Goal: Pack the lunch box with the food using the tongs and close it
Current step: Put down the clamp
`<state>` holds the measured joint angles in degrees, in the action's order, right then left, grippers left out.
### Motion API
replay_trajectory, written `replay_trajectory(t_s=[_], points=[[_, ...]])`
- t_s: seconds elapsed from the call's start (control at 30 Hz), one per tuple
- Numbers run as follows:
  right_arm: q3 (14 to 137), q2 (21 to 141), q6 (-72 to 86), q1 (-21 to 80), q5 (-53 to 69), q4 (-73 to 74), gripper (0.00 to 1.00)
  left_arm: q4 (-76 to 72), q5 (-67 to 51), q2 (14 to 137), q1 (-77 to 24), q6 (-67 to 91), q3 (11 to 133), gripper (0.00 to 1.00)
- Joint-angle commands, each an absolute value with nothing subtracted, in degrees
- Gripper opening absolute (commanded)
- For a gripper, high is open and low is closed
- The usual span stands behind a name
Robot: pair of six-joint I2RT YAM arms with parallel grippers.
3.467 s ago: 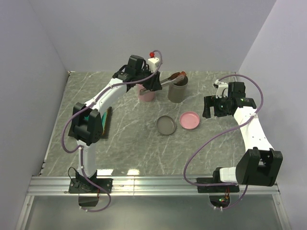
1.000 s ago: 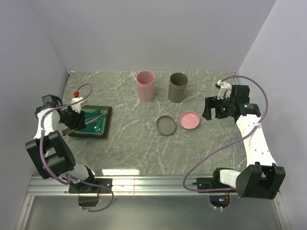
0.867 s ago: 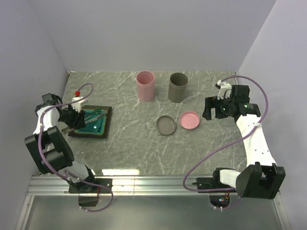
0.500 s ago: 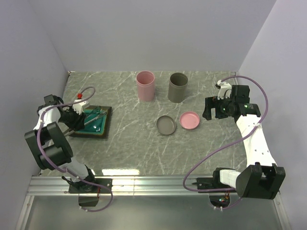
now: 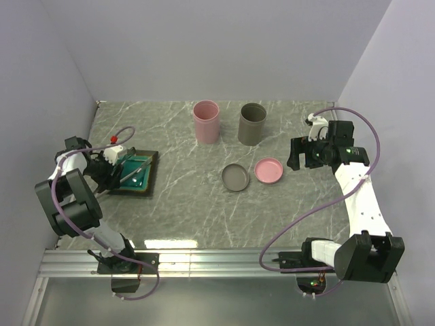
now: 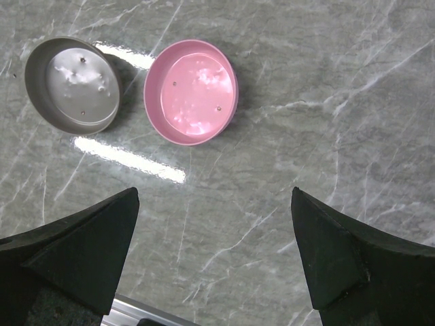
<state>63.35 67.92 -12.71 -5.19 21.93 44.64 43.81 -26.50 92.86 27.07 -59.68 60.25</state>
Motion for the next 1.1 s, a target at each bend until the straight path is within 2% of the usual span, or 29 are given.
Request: replay_trajectory(t_s=[0.0, 0.23, 0.87, 1.07], points=[[63.28, 65.92, -12.83, -5.62, 21.8, 44.38, 1.0, 44.64, -26.9, 93.43, 27.25, -59.06, 61.35, 0.74], [63.46, 65.74, -13.01, -5.63, 21.8, 44.56, 1.0, 45.7, -26.54, 92.73, 27.16, -58.62, 61.87, 0.77], [63.89, 65.65, -15.64, -4.66, 21.45, 47.72, 1.0, 51.41, -28.82, 88.95, 26.9, -58.1, 66.09, 0.97], [64.95, 66.18, -18.89, -1.86, 19.26, 50.27, 1.0, 59.57, -34.52, 87.11, 26.72, -55.64, 76.45, 0.99]])
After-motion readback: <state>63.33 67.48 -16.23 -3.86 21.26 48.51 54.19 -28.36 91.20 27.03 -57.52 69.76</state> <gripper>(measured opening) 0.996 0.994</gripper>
